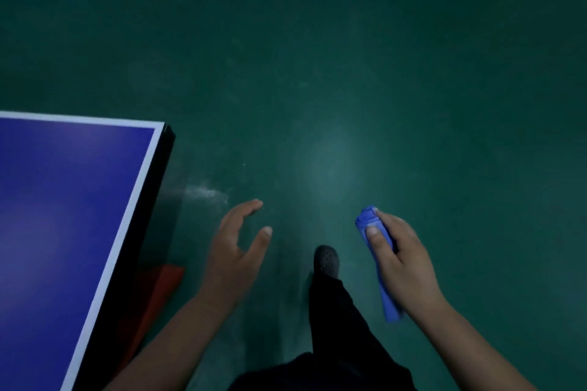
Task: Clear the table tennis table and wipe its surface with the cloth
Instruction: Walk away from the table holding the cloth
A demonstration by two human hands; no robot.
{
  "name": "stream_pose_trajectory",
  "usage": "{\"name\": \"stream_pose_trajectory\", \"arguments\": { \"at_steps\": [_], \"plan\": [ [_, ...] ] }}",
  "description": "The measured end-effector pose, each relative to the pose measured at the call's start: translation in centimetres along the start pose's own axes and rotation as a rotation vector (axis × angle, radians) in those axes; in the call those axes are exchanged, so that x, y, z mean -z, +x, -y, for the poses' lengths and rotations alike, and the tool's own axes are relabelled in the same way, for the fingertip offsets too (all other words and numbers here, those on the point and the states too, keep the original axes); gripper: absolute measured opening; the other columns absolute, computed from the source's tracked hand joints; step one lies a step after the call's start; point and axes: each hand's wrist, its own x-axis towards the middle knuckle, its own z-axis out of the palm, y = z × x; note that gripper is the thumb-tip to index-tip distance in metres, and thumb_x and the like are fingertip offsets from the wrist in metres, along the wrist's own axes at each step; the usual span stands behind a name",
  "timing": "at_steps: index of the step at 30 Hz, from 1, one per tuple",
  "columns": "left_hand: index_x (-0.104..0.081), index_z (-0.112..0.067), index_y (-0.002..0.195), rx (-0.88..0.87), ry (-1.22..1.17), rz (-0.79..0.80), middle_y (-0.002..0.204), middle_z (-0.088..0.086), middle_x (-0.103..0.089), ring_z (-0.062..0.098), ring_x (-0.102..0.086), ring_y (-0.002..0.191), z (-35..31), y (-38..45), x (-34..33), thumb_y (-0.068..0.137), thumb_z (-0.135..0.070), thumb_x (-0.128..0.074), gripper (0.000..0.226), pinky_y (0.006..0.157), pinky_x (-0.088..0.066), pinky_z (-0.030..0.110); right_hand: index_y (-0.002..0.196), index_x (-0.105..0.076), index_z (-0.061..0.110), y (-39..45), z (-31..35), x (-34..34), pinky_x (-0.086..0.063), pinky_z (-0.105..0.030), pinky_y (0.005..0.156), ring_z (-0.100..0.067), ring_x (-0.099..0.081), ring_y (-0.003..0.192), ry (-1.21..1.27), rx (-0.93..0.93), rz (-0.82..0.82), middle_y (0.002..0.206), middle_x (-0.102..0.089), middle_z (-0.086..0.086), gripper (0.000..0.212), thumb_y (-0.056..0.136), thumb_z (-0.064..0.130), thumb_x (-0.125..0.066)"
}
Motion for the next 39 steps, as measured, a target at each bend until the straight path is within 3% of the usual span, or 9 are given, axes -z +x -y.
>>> {"name": "stream_pose_trajectory", "arguments": {
  "at_steps": [6,10,15,18,20,28,31,34,39],
  "plan": [
    [-0.059,-0.024,0.128,0.035,-0.011,-0.111,0.133,-0.009,-0.059,0.009,-0.053,0.128,-3.6,16.6,-2.2,0.085,-0.046,-0.058,0.048,0.110,-0.040,0.034,0.132,-0.062,0.023,20.0,4.7,1.6,-0.030,0.001,0.095,0.010,-0.049,0.118,-0.003,0.033,0.097,0.126,-0.061,0.014,0.039,0.097,0.038,-0.053],
    [-0.057,-0.040,0.123,0.060,-0.003,-0.179,0.130,-0.019,-0.060,0.003,-0.054,0.124,-3.9,27.4,-2.1,0.083,-0.047,-0.058,0.040,0.107,-0.041,0.025,0.132,-0.062,0.024,32.8,8.1,0.8,-0.031,0.000,0.094,0.009,-0.050,0.118,0.006,0.081,0.158,0.125,-0.060,0.015,0.037,0.099,0.037,-0.053],
    [-0.057,-0.055,0.119,0.067,-0.007,-0.263,0.129,-0.027,-0.058,0.004,-0.054,0.125,-1.0,43.2,-1.0,0.085,-0.046,-0.056,0.035,0.108,-0.040,0.026,0.130,-0.063,0.024,50.0,11.6,-3.3,-0.033,0.000,0.091,0.009,-0.051,0.115,-0.008,0.122,0.187,0.121,-0.060,0.019,0.035,0.099,0.036,-0.053],
    [-0.058,-0.048,0.120,0.115,-0.037,-0.295,0.129,-0.029,-0.057,0.003,-0.052,0.127,0.5,53.7,0.4,0.084,-0.049,-0.056,0.036,0.110,-0.039,0.031,0.130,-0.063,0.025,60.3,13.9,-5.8,-0.032,0.002,0.089,0.014,-0.050,0.114,-0.006,0.097,0.178,0.121,-0.058,0.027,0.034,0.099,0.036,-0.053],
    [-0.058,-0.055,0.118,0.121,-0.046,-0.308,0.127,-0.032,-0.056,0.000,-0.052,0.125,0.4,61.2,1.3,0.083,-0.050,-0.055,0.036,0.109,-0.039,0.027,0.129,-0.063,0.024,67.0,16.2,-6.9,-0.030,0.004,0.087,0.018,-0.049,0.112,0.005,0.076,0.159,0.120,-0.056,0.030,0.033,0.099,0.034,-0.053],
    [-0.059,-0.040,0.119,0.083,-0.050,-0.205,0.127,-0.025,-0.059,0.006,-0.054,0.125,-2.2,91.0,1.3,0.084,-0.045,-0.056,0.036,0.108,-0.039,0.026,0.124,-0.064,0.029,93.0,24.2,-9.3,-0.032,0.001,0.089,0.016,-0.050,0.112,0.007,0.083,0.086,0.121,-0.059,0.027,0.034,0.097,0.046,-0.051],
    [-0.058,-0.039,0.120,0.068,-0.034,-0.178,0.128,-0.022,-0.060,0.005,-0.054,0.125,-1.4,102.0,0.7,0.084,-0.044,-0.056,0.036,0.108,-0.039,0.024,0.124,-0.063,0.029,103.4,25.8,-11.2,-0.032,0.002,0.088,0.017,-0.050,0.112,0.017,0.080,0.096,0.120,-0.059,0.026,0.032,0.096,0.039,-0.053],
    [-0.058,-0.043,0.117,0.102,-0.013,-0.185,0.127,-0.023,-0.059,-0.002,-0.052,0.124,0.1,112.4,0.1,0.081,-0.048,-0.056,0.036,0.109,-0.038,0.023,0.123,-0.065,0.025,114.3,27.4,-13.5,-0.033,0.001,0.088,0.017,-0.052,0.110,0.048,0.099,0.132,0.120,-0.061,0.024,0.036,0.093,0.041,-0.052],
    [-0.050,-0.067,0.118,0.127,0.026,-0.239,0.129,-0.036,-0.052,-0.007,-0.049,0.125,-0.3,128.5,1.9,0.080,-0.051,-0.056,0.041,0.107,-0.033,0.013,0.123,-0.066,0.023,132.5,33.4,-17.0,-0.033,0.000,0.089,0.015,-0.053,0.109,0.043,0.164,0.231,0.119,-0.061,0.023,0.040,0.096,0.050,-0.052]
  ]
}}
